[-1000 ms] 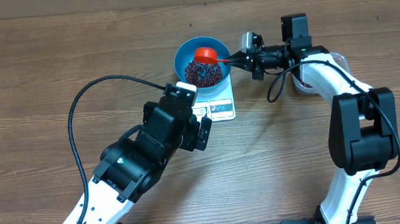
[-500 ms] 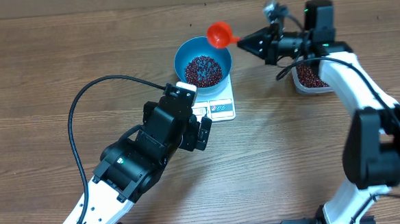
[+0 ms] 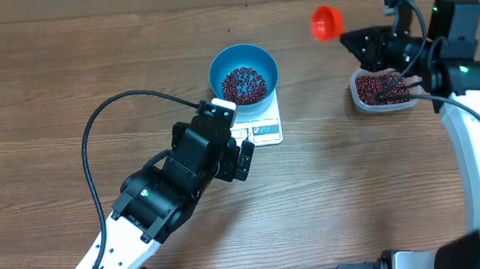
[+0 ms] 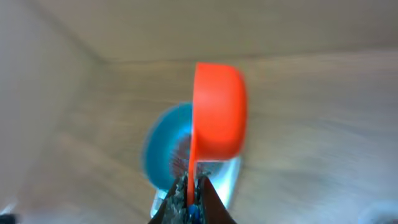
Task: Scoop item into bowl and weigh 150g on scale
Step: 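Return the empty scoop right into the bean tub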
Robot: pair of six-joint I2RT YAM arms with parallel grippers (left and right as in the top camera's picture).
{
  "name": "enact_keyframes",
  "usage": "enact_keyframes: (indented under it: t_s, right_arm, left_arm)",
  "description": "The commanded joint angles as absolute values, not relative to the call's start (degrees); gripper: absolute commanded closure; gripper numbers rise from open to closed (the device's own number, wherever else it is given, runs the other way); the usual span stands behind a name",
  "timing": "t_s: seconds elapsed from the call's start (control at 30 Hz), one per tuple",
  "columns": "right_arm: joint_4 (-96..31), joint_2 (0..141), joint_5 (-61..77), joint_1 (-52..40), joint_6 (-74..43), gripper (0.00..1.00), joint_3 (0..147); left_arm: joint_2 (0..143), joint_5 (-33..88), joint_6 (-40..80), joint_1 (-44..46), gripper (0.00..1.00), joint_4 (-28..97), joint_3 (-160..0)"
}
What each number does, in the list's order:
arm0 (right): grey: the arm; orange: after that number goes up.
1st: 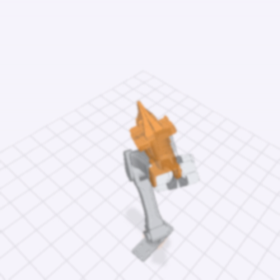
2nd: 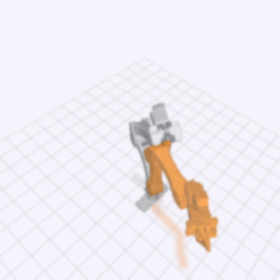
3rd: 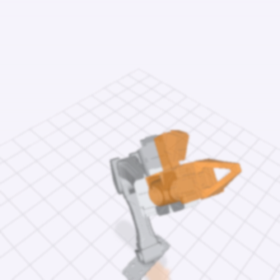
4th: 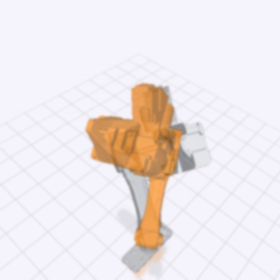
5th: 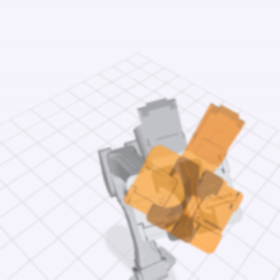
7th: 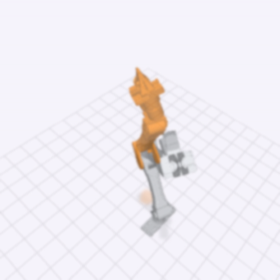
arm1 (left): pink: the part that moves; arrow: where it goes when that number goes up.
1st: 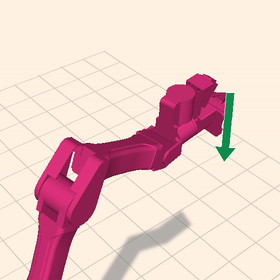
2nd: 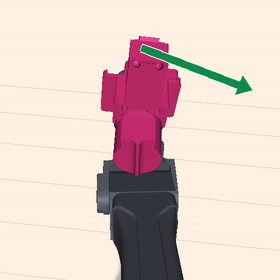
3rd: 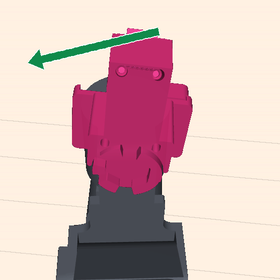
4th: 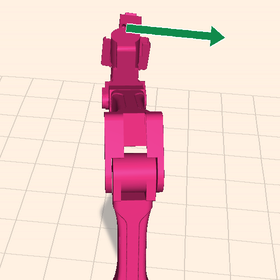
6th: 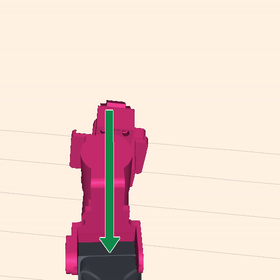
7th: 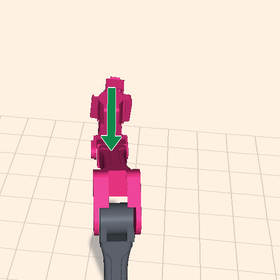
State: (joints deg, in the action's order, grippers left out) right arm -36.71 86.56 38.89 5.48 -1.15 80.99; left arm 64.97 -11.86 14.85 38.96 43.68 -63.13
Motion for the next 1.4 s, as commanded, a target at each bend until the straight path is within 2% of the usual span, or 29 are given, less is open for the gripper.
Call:
enact_keyframes:
  t_s: [0.0, 0.17, 0.3, 0.8, 1.37]
  right_arm:
    - [-40.9, 83.7, 19.5, 5.5, 0.7, 0.96, 81.2]
    - [-48.4, 84.3, 0.9, 5.5, 2.0, 0.96, 81.2]
    - [-51.0, 85.5, -6.7, 5.5, 2.0, 0.96, 81.1]
    - [-53.7, 101.1, -9.0, 5.5, 1.7, 0.96, 81.1]
    - [-53.4, 102.3, -11.5, 8.4, 1.7, 0.96, 80.9]
  left_arm:
    - [65.3, -12.6, 15.6, 38.6, 0.0, 43.5, -63.2]
    - [65.3, -12.6, 15.6, 38.6, 0.01, 43.5, -63.2]
    - [65.3, -12.6, 15.6, 38.6, 0.0, 43.5, -63.2]
    - [65.3, -12.6, 15.6, 38.6, 0.0, 43.5, -63.2]
    - [65.3, -12.6, 15.6, 38.6, 0.0, 43.5, -63.2]
